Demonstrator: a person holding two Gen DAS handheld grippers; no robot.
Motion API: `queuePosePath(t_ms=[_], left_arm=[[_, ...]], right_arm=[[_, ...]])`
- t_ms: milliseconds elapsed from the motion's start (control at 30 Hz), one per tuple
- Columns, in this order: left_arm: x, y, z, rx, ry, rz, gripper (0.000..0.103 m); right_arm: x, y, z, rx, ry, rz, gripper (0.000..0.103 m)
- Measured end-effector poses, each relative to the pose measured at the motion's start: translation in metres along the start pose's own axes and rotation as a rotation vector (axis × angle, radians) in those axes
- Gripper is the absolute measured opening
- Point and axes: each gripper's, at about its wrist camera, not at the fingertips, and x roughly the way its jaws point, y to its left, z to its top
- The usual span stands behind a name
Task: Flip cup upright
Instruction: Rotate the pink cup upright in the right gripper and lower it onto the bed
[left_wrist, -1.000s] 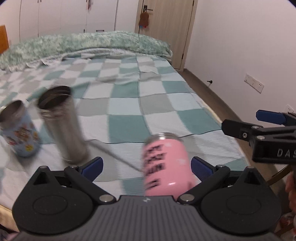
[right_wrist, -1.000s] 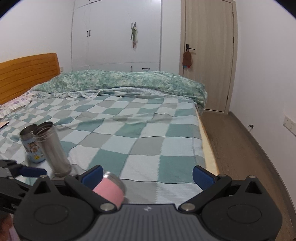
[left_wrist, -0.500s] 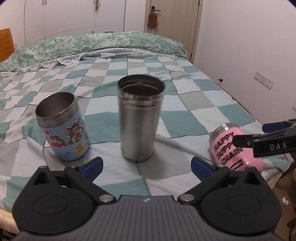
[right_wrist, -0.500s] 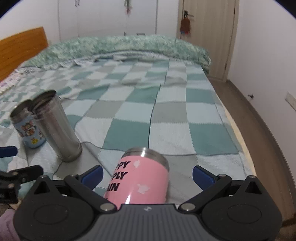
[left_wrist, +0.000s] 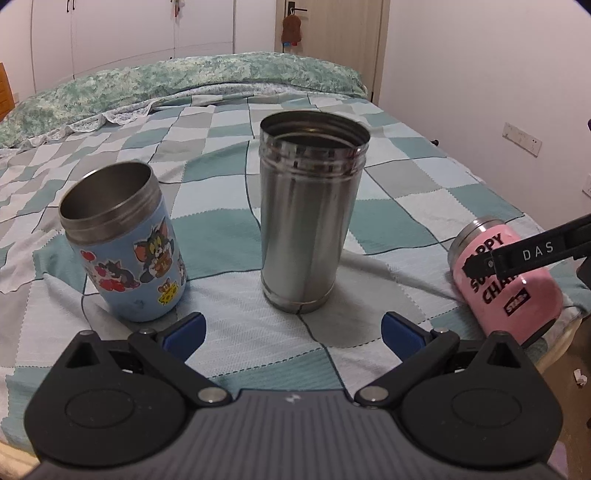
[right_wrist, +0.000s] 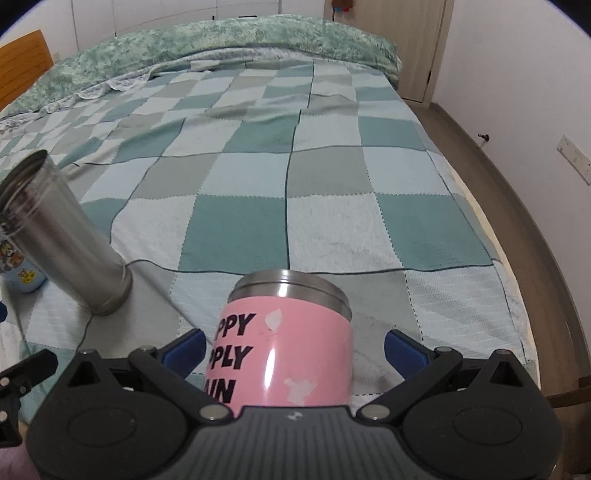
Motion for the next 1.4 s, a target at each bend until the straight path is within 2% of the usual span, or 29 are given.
queuePosePath(t_ms=[67,333,500,633,800,933,1167,1267,1400], left_arm=[[0.003,0.001,0.0,-0.006,0.004,0.0,0.103],[0.007,0.002,0.002,-0.022,0.001,0.009,0.103],[0.007,0.002,0.002,-0.032,0.0,0.012,0.103],[0.005,0.004,0.001,-0.043,-0.006,0.01,0.103],[-0.002,0.005,0.002,-0.048,-0.025,0.003,0.103],[-0.007,0.006,0.003,-0.061,-0.047,0.003,0.103],[-0.014,0.009,0.005,-0.09,-0.086,0.014,0.103],[-0.016,0.009,0.006,-0.098,-0.102,0.028,0.103],[-0.018,0.009,0.006,-0.102,-0.119,0.034,0.103]], right_arm=[[0.005,-0.001,0.002,0.002,0.005,-0.003,0.102],[0.019,0.001,0.009,-0.01,0.044,0.037,0.085],[0.024,0.004,0.013,-0.033,0.072,0.042,0.085],[0.018,0.003,0.008,-0.048,0.04,0.048,0.085],[-0.002,-0.004,-0.004,-0.023,-0.074,0.073,0.085],[-0.029,-0.01,-0.012,-0.021,-0.239,0.102,0.084],[-0.046,0.001,-0.021,-0.058,-0.528,0.06,0.084],[-0.042,0.008,-0.014,-0.063,-0.599,0.047,0.084],[-0.021,0.023,-0.007,-0.111,-0.612,0.027,0.084]])
